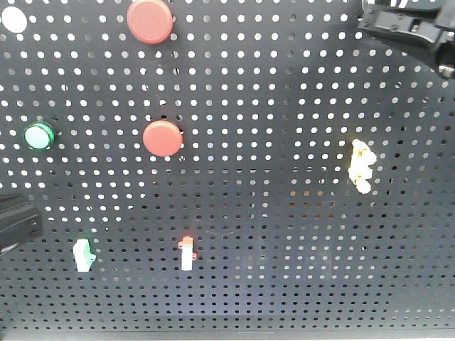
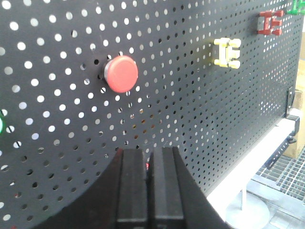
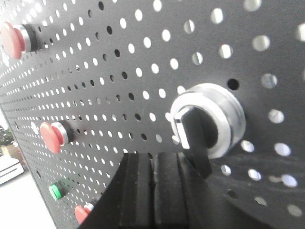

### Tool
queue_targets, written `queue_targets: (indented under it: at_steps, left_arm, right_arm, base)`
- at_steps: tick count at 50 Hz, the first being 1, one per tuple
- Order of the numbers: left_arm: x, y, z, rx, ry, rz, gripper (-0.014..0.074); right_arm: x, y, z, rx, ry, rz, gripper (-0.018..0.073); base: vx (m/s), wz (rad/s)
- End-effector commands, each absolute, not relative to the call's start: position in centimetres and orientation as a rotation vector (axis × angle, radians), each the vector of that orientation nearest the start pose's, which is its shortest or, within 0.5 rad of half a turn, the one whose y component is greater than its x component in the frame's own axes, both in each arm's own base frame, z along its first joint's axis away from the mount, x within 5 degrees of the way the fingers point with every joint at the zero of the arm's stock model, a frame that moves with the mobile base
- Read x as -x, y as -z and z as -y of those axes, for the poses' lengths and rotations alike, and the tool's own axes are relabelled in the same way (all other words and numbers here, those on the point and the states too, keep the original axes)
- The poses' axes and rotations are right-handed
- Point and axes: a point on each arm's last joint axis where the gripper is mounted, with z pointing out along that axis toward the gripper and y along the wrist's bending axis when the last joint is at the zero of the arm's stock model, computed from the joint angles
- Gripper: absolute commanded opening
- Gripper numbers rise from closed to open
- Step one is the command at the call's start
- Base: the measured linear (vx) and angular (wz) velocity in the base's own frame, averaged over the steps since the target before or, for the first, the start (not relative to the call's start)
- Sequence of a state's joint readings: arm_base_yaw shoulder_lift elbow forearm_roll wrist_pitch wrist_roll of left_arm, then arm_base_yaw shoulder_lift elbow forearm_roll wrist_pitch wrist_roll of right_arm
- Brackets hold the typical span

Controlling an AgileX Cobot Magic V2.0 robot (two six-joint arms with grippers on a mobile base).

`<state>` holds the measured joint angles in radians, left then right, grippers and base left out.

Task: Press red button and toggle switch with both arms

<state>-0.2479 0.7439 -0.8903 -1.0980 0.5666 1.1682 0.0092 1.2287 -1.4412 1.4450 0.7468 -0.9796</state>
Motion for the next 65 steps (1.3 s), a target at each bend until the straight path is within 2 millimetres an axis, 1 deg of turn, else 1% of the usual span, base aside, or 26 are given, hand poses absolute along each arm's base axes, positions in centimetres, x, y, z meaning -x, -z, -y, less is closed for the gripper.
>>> queue_targets:
  at_steps: [1,9,16,25,33,41,51,60,65]
  left_arm:
    - [-11.9,-43.1,7.4,-0.624,0.511,-1.439,0.0002]
    - [-11.9,-43.1,7.4,-0.627,0.513,-1.440,0.0002]
    - [-11.9,-43.1,7.5,-0.633,0.517,-1.441,0.0002]
    - [-11.9,-43.1,7.5,-0.633,0.517,-1.441,0.0002]
    - [-11.8,-43.1,7.5,-0.635,0.518,-1.442,0.0002]
    - [-11.8,-43.1,7.5,-0.636,0.519,-1.442,0.0002]
    - [-11.8,-43.1,7.5,-0.639,0.520,-1.442,0.0002]
    - [-11.8,-43.0,7.5,-0.643,0.523,-1.444,0.0002]
    - [-11.8,-43.0,7.5,-0.645,0.521,-1.444,0.0002]
  right_arm:
    - [-23.3,-52.8,-5.9,0.274,-0.857,-1.368,-0.0003]
    - [-23.6,-52.8,-5.5,0.239,-0.793,-1.362,-0.0003]
    - [-24.0,-52.6,-5.0,0.224,-0.689,-1.378,-0.0003]
    - [-24.1,-52.5,-4.9,0.224,-0.671,-1.385,-0.0003]
    - [-24.4,-52.5,-4.3,0.201,-0.574,-1.382,-0.0003]
    - [-24.5,-52.4,-4.3,0.207,-0.562,-1.390,-0.0003]
    - [-24.6,-52.6,-3.7,0.178,-0.474,-1.374,-0.0003]
    - [-24.6,-52.6,-3.6,0.170,-0.466,-1.371,-0.0003]
    - [-24.3,-52.5,-3.9,0.212,-0.477,-1.386,-0.0003]
  base:
    - [0.00,0.00]
    - [0.00,0.00]
    - [0.00,0.00]
    - [0.00,0.00]
    - [0.00,0.00]
    - [0.00,0.00]
    - [0.00,0.00]
    - [0.00,0.00]
    - [0.00,0.00]
